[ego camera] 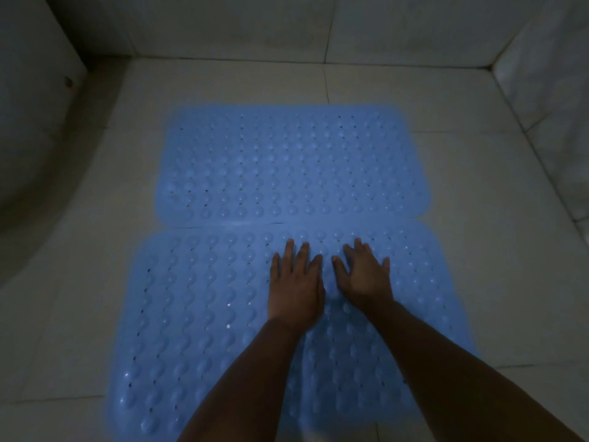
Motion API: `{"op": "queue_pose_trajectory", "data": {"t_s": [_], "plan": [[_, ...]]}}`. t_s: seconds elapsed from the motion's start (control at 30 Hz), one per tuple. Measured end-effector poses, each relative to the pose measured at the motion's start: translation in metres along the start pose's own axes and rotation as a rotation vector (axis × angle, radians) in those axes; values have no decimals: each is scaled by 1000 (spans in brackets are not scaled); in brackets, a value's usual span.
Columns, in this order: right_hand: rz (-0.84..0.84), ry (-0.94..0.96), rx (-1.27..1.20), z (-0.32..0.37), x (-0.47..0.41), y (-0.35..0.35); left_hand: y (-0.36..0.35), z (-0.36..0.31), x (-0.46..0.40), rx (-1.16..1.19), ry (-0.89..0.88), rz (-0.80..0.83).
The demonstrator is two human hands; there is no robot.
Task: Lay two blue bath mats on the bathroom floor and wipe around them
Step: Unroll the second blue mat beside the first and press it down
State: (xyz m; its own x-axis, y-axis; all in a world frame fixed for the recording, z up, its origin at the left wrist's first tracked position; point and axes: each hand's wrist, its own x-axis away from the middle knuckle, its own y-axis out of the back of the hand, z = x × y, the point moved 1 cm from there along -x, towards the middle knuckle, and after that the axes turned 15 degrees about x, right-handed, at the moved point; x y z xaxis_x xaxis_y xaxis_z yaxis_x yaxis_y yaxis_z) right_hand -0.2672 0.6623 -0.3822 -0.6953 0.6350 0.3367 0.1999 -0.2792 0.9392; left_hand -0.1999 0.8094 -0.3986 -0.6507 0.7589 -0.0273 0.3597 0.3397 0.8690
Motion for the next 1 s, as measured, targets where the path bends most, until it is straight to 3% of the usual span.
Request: {"op": "queue_pose_trajectory", "data": {"t_s": [0.1, 0.23, 0.5, 0.8, 1.0], "plan": [[-81, 23, 48, 1, -6, 15, -13, -8, -5, 18, -33, 67], [-194, 20, -68, -6, -13, 17, -32, -17, -6, -14, 2, 199], [-401, 194, -168, -30, -50, 2, -36, -21, -5, -41, 0, 158], [-389, 193, -193, -42, -53, 6, -37, -20, -9, -41, 37, 273], [-313, 92, -209, -27, -39, 30, -13, -26, -25, 103, 132, 502]]}}
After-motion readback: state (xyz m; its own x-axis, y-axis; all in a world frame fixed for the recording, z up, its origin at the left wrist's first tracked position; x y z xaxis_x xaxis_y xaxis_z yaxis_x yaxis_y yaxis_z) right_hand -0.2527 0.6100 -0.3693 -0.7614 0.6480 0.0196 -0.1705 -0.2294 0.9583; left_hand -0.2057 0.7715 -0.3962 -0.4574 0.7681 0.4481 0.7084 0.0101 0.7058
